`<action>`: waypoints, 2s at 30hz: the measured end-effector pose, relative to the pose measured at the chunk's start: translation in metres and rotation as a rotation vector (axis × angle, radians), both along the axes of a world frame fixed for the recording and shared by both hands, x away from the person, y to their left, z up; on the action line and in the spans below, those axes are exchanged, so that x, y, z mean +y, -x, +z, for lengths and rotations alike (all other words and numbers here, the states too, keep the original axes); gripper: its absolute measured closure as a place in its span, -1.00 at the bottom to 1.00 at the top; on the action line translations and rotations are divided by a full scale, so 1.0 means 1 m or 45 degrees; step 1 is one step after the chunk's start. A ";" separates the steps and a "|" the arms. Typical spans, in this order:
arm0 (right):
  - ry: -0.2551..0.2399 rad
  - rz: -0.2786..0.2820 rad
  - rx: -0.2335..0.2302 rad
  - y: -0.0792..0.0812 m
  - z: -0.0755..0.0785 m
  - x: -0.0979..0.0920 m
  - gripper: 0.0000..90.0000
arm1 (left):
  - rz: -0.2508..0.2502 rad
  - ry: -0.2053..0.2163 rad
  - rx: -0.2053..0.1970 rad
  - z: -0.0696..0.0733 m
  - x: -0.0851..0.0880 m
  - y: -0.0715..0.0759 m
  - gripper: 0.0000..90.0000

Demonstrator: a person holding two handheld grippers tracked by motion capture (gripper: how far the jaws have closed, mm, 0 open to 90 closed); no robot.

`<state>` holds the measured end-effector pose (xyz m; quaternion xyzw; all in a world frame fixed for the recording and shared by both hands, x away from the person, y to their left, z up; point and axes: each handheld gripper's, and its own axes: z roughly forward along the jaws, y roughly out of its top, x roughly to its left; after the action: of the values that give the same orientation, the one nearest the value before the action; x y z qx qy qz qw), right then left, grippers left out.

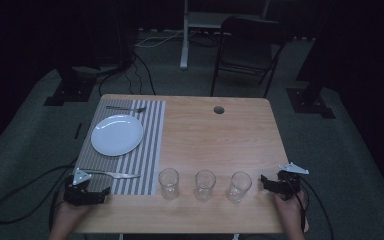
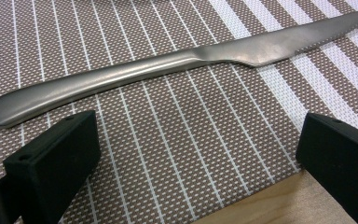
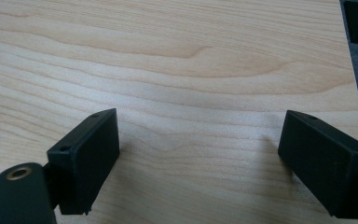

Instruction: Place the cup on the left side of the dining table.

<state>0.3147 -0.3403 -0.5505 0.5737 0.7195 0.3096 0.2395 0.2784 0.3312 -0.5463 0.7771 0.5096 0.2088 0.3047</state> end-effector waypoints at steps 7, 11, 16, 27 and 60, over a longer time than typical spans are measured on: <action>-0.001 0.004 -0.001 0.000 0.000 0.001 -0.73 | 0.000 0.000 0.002 0.000 0.000 0.000 -1.00; -0.001 0.005 -0.002 0.000 0.000 0.001 -0.73 | 0.001 0.001 0.003 0.000 0.000 0.000 -1.00; -0.002 -0.004 -0.003 0.001 0.000 0.002 -0.71 | -0.011 0.003 0.006 0.000 0.001 0.000 -1.00; -0.001 -0.003 -0.004 0.001 0.000 0.002 -0.71 | -0.021 -0.005 0.013 0.001 0.000 0.000 -1.00; -0.002 0.000 -0.004 0.001 0.000 0.002 -0.71 | -0.224 0.071 0.015 0.015 -0.033 0.006 -0.97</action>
<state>0.3136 -0.3380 -0.5504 0.5733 0.7190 0.3110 0.2401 0.2726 0.2979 -0.5317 0.8112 0.4470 0.1623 0.3404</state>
